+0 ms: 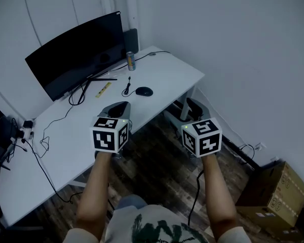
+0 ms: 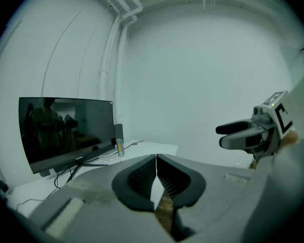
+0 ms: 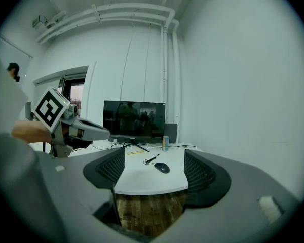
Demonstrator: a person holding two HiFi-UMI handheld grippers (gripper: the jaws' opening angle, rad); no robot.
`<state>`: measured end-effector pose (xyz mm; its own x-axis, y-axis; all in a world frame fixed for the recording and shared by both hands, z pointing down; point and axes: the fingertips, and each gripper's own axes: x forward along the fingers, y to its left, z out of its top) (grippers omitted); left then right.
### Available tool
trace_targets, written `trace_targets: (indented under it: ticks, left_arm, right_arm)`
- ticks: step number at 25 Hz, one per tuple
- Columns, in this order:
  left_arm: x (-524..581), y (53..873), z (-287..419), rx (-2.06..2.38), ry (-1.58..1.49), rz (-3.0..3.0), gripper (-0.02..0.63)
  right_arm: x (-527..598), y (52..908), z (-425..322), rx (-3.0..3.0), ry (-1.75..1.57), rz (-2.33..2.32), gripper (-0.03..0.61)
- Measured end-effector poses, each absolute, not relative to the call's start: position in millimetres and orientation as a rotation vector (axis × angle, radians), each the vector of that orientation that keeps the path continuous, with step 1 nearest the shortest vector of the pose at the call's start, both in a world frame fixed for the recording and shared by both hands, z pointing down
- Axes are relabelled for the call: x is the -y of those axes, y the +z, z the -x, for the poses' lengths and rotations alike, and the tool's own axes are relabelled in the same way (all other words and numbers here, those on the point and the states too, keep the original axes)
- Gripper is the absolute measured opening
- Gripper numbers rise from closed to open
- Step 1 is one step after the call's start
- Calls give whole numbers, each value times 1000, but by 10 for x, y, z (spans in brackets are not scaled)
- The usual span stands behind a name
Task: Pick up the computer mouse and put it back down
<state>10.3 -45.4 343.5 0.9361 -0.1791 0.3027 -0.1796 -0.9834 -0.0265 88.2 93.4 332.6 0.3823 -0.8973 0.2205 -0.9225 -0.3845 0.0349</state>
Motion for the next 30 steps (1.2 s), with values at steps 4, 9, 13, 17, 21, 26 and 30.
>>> trace_targets:
  ticks: [4, 9, 13, 17, 21, 26, 30]
  left_arm:
    - [573, 3438, -141, 325, 479, -3082, 5]
    - [802, 3490, -230, 367, 479, -3063, 3]
    - [1048, 3521, -383, 390, 468, -3051, 3]
    - [1426, 3562, -507, 431, 471, -3035, 2]
    - [1917, 3591, -642, 493, 477, -3005, 2]
    - [2479, 3610, -846, 536, 479, -2981, 2]
    - [2847, 3671, -928, 560, 481, -2955, 2]
  right_arm:
    - [-819, 3326, -955, 1680, 249, -2473, 353]
    - [-564, 3422, -1051, 1721, 268, -2427, 353]
    - [-270, 3472, -1206, 1744, 275, -2394, 353]
    - [138, 3476, -1395, 1766, 276, -2356, 353]
    - [627, 3481, -1577, 1798, 285, -2316, 353]
    - [1240, 3475, -1804, 1836, 300, -2279, 353]
    - [1640, 3478, -1931, 1854, 301, -2255, 353]
